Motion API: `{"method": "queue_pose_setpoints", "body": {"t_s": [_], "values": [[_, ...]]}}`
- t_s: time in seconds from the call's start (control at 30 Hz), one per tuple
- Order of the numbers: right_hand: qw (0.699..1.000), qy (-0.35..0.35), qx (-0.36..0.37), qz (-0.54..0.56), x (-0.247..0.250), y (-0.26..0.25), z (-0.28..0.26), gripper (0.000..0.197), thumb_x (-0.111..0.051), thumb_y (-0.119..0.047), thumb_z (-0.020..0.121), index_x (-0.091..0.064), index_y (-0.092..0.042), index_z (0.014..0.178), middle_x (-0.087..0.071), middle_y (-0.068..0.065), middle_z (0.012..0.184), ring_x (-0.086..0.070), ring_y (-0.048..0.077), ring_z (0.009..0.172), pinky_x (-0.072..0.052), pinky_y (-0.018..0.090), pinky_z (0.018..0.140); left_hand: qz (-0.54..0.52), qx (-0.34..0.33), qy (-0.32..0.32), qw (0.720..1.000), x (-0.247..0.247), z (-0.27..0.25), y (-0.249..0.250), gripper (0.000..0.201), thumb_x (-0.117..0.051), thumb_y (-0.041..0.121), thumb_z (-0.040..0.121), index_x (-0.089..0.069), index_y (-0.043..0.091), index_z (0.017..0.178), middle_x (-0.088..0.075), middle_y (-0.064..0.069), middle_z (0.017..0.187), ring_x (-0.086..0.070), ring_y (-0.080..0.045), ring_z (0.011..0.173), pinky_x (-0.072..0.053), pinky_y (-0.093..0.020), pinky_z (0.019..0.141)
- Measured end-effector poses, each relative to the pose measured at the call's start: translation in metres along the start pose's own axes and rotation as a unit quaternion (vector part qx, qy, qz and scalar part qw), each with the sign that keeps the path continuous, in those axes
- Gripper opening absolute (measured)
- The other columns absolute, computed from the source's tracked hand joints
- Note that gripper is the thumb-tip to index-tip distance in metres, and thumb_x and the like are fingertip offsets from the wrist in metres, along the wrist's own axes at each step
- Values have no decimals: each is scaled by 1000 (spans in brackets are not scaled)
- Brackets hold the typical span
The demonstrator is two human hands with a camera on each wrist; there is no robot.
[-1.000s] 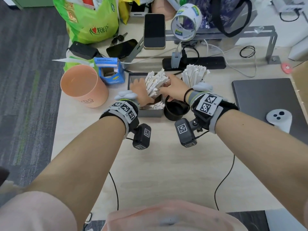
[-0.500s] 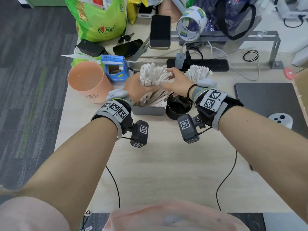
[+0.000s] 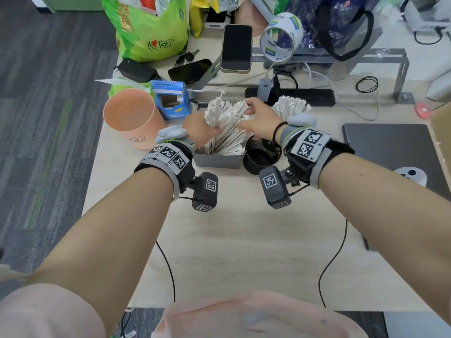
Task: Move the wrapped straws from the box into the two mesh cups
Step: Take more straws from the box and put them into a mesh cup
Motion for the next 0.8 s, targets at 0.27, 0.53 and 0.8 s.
{"method": "queue_pose_setpoints", "body": {"t_s": [0.27,0.53,0.8], "values": [[1000,-5,16,-19,-3,-7,-1,68,-60,-13,80,-31,-14,141,-45,12,135,-50,19,95,-39,15,58,112,-15,-37,993,-13,7,13,61,-69,38,81,-49,6,129,-60,-13,125,-58,-30,114,-44,-35,95],[1000,-2,14,-11,4,-6,-6,63,-58,-9,83,-34,-15,141,-45,3,119,-51,17,92,-45,13,49,42,4,-3,999,-6,4,14,37,-64,24,82,-58,10,116,-66,-12,113,-62,-29,105,-48,-36,89],[999,-15,27,-35,6,-9,-12,46,-55,-8,83,-48,-5,128,-55,12,126,-56,23,98,-53,31,73,42,45,44,997,4,3,15,50,-68,42,81,-62,2,110,-65,-17,114,-61,-31,107,-47,-37,89]]}}
Point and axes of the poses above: each hand's wrist, its own z-axis towards the middle knuckle, its own x-axis out of the back of the hand, y = z × x, the point moved 5 cm from there along z, towards the middle knuckle
